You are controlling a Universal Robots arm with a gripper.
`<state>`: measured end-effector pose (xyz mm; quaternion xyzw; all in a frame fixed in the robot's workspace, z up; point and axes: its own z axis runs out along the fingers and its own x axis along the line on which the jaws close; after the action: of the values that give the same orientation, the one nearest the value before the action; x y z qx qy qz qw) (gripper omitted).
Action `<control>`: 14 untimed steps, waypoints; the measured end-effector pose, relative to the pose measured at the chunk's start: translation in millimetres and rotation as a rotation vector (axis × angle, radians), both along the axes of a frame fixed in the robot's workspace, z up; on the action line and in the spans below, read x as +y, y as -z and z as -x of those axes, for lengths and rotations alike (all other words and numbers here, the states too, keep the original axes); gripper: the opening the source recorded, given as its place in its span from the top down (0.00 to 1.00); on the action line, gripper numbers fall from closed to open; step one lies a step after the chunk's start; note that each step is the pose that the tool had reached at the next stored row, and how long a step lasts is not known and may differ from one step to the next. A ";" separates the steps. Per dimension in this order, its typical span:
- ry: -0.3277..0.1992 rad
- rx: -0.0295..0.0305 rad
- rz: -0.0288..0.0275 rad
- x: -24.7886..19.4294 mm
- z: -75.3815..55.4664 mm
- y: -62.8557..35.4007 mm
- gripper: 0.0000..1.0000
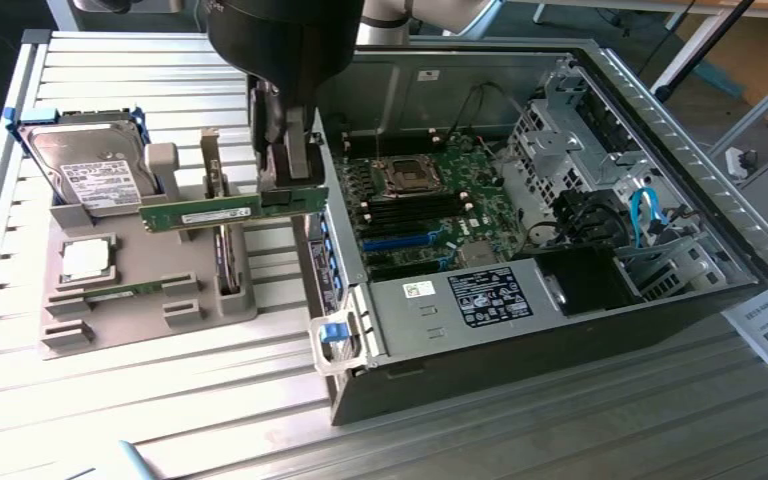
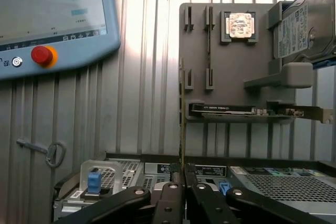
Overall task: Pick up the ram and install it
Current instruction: 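Pick up the ram and move it above insertion slot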
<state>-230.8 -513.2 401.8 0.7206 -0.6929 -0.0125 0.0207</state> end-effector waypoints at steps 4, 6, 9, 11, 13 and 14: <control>0.000 0.0001 0.0001 0.0 0.0 -0.1 0.88; 0.000 -0.0019 0.0001 -0.5 0.0 -0.1 0.88; 0.000 -0.0125 -0.0021 -1.4 -0.1 -0.1 0.88; 0.000 -0.0191 -0.0039 -1.8 0.0 0.0 0.88; 0.000 -0.0194 -0.0039 -1.8 0.0 0.0 0.88; 0.000 -0.0193 -0.0038 -1.8 0.0 -0.1 0.88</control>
<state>-230.8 -515.0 401.8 0.7208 -0.6930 -0.0069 0.0127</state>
